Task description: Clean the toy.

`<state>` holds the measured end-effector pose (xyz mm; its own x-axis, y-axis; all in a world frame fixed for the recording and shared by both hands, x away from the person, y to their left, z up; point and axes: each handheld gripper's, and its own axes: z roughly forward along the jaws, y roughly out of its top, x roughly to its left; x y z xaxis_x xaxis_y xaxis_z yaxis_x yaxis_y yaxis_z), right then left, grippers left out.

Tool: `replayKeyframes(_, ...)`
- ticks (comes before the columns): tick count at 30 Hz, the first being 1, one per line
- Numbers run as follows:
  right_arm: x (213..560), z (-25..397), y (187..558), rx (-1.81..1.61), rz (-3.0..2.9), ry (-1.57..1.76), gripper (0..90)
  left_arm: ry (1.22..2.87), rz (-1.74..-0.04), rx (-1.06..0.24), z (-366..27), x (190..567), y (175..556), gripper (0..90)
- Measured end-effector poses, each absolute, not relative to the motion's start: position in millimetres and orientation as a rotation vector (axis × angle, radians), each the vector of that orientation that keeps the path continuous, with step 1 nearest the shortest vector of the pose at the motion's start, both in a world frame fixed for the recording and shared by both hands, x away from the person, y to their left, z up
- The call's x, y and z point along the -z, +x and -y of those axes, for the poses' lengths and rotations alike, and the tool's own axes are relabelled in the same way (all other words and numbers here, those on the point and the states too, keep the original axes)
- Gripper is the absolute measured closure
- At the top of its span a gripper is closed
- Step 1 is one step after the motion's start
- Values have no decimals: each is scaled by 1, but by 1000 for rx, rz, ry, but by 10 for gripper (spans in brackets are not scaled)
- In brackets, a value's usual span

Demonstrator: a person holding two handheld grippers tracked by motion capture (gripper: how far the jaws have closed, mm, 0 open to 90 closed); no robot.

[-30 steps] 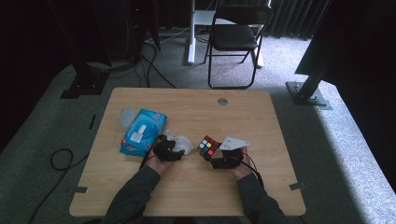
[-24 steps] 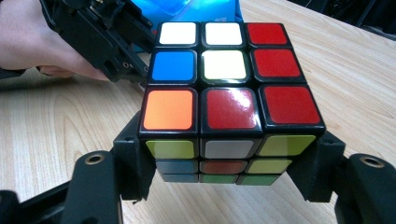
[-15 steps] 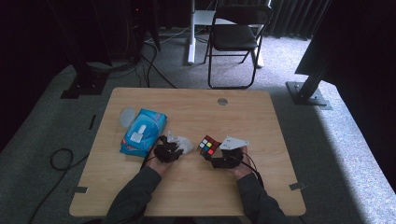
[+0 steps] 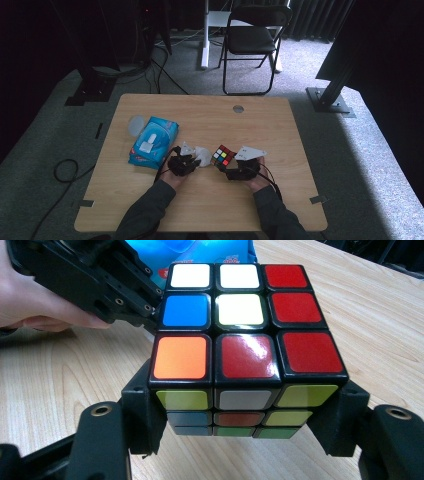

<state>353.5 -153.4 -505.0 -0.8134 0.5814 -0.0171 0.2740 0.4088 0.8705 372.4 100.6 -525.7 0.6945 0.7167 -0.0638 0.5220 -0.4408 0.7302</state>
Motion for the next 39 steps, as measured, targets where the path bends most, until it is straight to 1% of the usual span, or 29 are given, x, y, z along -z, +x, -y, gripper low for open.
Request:
replayKeyframes(6,505,153,353,-1365,-2350,742,342,2099,-866,-281,-95,519,367,828)
replayKeyframes(14,505,154,354,-1369,-2347,751,342,2057,-831,-205,-90,522,364,829)
replayKeyframes(29,505,154,354,-1378,-2339,762,342,2065,-738,-169,-79,525,356,831)
replayKeyframes(35,505,154,354,-1380,-2339,762,342,2079,-674,-160,-71,527,350,831)
replayKeyframes(39,505,155,354,-1382,-2338,765,342,2080,-666,-158,-68,528,350,830)
